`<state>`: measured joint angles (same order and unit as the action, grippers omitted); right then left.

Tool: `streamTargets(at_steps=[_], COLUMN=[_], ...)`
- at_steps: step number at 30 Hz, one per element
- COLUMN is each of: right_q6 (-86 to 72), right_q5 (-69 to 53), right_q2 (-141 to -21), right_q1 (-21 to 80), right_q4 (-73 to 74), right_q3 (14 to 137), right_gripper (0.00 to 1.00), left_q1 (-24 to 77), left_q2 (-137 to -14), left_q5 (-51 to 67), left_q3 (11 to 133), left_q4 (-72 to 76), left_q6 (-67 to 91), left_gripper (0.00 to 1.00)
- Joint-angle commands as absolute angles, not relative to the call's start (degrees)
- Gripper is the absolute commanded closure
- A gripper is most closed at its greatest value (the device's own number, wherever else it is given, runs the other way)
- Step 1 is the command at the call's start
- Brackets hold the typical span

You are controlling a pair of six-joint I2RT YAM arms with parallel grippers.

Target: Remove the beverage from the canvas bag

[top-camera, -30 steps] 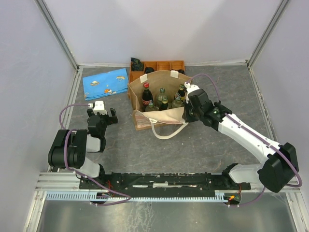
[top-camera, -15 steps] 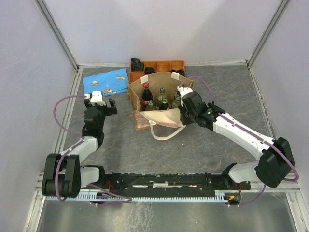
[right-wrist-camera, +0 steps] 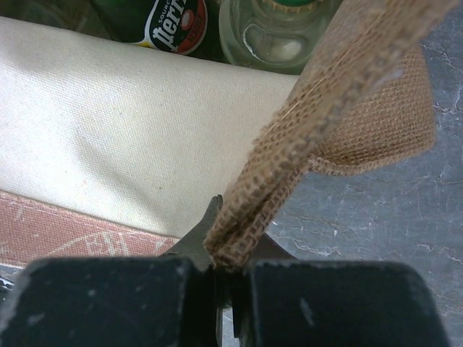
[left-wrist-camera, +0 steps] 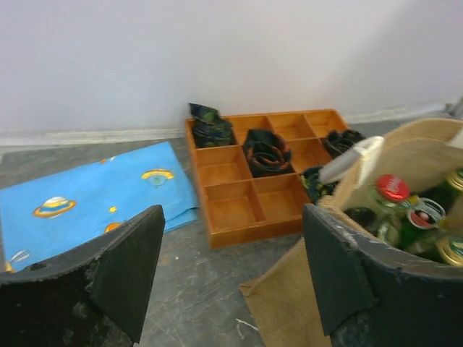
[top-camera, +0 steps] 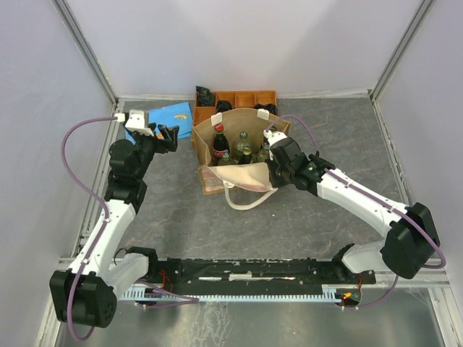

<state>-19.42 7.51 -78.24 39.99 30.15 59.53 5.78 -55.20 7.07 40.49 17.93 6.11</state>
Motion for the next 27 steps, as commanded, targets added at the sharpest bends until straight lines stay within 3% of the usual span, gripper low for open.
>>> streamTargets(at_steps=[1,2,4,5,14,27], right_q6=[-21.2,-21.4,-21.8,-22.2,-22.9,-23.5], right_q5=[3.2,3.2,3.4,3.4,4.5,7.5], right_q2=[-80.0,-80.0,-80.1,-80.2,-79.9,-77.1], right_q1=[41.1,41.2,41.3,41.4,41.8,41.8], right_q4=[33.3,33.0,32.6,32.0,30.9,31.3], right_q3=[59.1,59.0,58.8,58.6,58.0,57.7], right_gripper=[1.0,1.0,1.0,1.0,1.0,1.0], left_q1=[9.4,10.7,14.1,20.7,35.0,40.6], left_q2=[-54.0,-54.1,-54.6,-56.1,-66.1,-74.6], left_q5=[13.0,13.8,14.2,9.8,7.5,3.7], left_q3=[47.1,48.0,50.6,54.7,68.6,66.9], left_q4=[10.6,10.4,8.8,4.8,-5.2,-1.5], left_q6=[9.1,10.0,10.9,9.7,5.9,4.3], left_gripper=[0.24,0.33,0.39,0.43,0.46,0.4])
